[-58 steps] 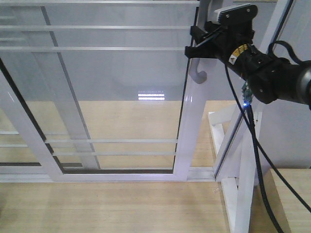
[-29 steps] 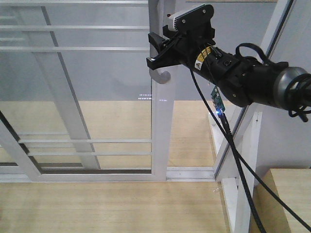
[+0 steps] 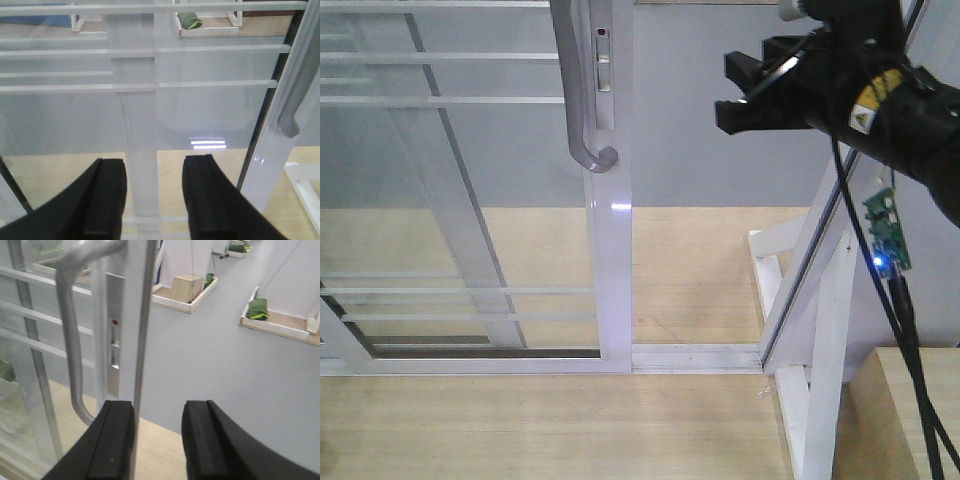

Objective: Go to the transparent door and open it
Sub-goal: 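Open the right gripper, release the handle and withdraw it, then reach the left gripper to the grey handle and grasp it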

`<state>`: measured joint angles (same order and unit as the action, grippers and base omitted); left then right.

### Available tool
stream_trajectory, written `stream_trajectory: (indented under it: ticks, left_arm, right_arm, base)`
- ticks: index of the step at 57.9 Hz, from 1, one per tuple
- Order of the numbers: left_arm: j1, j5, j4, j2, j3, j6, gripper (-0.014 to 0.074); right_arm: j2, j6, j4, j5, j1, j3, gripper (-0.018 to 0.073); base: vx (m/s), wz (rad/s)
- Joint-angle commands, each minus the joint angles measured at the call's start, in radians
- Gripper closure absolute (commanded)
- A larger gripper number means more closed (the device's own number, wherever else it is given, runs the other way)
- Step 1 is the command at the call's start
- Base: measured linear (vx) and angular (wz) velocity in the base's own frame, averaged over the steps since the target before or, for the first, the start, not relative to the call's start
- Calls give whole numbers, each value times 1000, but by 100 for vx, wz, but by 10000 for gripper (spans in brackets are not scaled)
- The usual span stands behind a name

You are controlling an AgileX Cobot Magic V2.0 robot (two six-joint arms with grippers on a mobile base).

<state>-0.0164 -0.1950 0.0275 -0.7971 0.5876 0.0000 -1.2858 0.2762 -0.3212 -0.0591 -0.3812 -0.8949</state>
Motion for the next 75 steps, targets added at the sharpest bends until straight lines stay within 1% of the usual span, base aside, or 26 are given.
stream_trajectory:
  ticks: [1,5,13,18,24,28,32,36,42,48,52,59,61,75]
  left_arm:
    - [-5,102,-8,1,29,15,188]
    - [-5,103,-17,-10,29,10,188]
    - [-6,138,-89,-73,29,13,185]
    - [-19,168,-85,-122,29,13,183]
    - [-73,262,-86,-192,29,13,183]
    - [-129,366,-85,-245,29,13,183]
    - [-175,467,-85,-297,30,13,183]
    - [-208,547,-81,-355,42,13,183]
    - [-232,614,-76,-456,85,13,183]
    - [-245,639,-75,-546,144,13,167]
    - [-257,651,-74,-605,196,13,141]
    - [-274,659,4,-687,283,13,88]
    - [-274,666,12,-707,306,13,83]
    - [-273,686,11,-825,440,21,82]
  right_arm:
    - [114,0,13,-40,46,50,237]
    - [183,-1,13,6,69,98,237]
    - [309,-3,13,160,75,151,237]
    - [368,-3,13,244,75,168,237]
    - [409,-3,11,339,75,174,237]
    - [417,-3,5,378,75,174,237]
    - [418,-3,-13,396,75,174,237]
    - [415,-3,-31,403,75,174,237]
    - [413,-3,-41,402,75,174,237]
    - [413,-3,-41,403,75,174,237]
    - [413,-3,-41,403,74,174,237]
    - [413,-3,-41,406,74,174,237]
    - [413,-3,-41,407,74,174,237]
    - [413,-3,-42,443,74,174,237]
  base:
    - [0,0]
    - [0,0]
    - [0,0]
    - [0,0]
    - [0,0]
    - [0,0]
    - [0,0]
    - [0,0]
    - [0,0]
    - [0,0]
    - [0,0]
    - [0,0]
    - [0,0]
    - [0,0]
